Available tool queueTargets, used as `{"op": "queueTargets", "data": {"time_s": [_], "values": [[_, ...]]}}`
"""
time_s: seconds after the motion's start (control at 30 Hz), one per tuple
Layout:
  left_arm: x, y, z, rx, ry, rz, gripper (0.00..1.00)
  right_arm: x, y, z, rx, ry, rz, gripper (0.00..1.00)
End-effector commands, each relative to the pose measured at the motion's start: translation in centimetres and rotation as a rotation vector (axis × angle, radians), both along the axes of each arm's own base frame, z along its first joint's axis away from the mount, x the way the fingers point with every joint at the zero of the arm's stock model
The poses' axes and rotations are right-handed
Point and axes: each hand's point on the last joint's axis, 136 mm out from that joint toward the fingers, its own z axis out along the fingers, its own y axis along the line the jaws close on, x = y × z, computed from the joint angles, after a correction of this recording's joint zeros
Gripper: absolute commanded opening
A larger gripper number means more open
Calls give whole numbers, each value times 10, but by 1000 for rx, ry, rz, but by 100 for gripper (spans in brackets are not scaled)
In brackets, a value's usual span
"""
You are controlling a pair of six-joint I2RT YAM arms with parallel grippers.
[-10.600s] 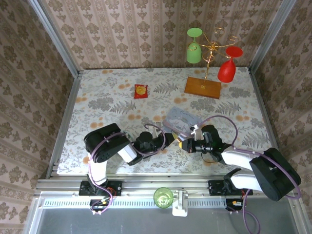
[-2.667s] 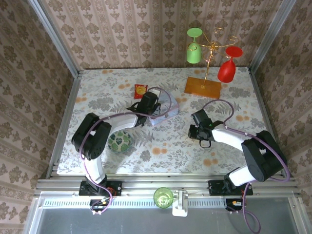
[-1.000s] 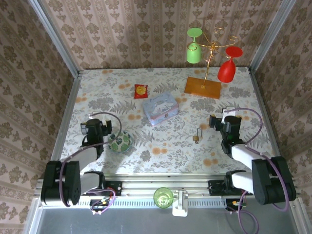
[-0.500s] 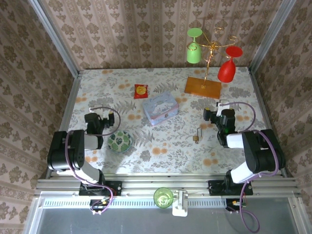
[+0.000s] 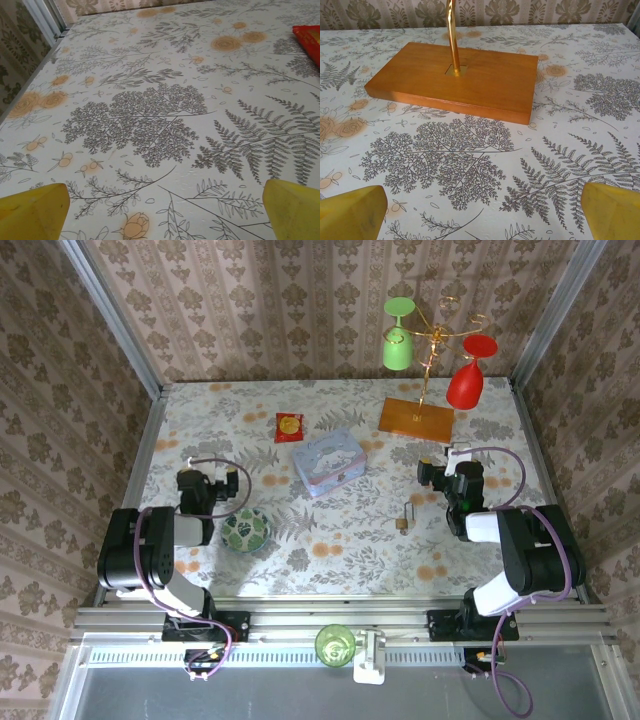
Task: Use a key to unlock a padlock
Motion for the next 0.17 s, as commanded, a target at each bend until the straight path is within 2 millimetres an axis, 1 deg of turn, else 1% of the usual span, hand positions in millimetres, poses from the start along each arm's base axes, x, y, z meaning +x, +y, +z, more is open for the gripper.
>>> {"op": "queueTargets", "data": {"time_s": [0.0, 0.13], "values": [[10, -4, 15, -1, -43, -40, 100, 2, 1, 3, 7, -10, 8, 100], [9, -2, 15, -10, -47, -30, 100, 2, 1, 3, 7, -11, 8, 100]]}}
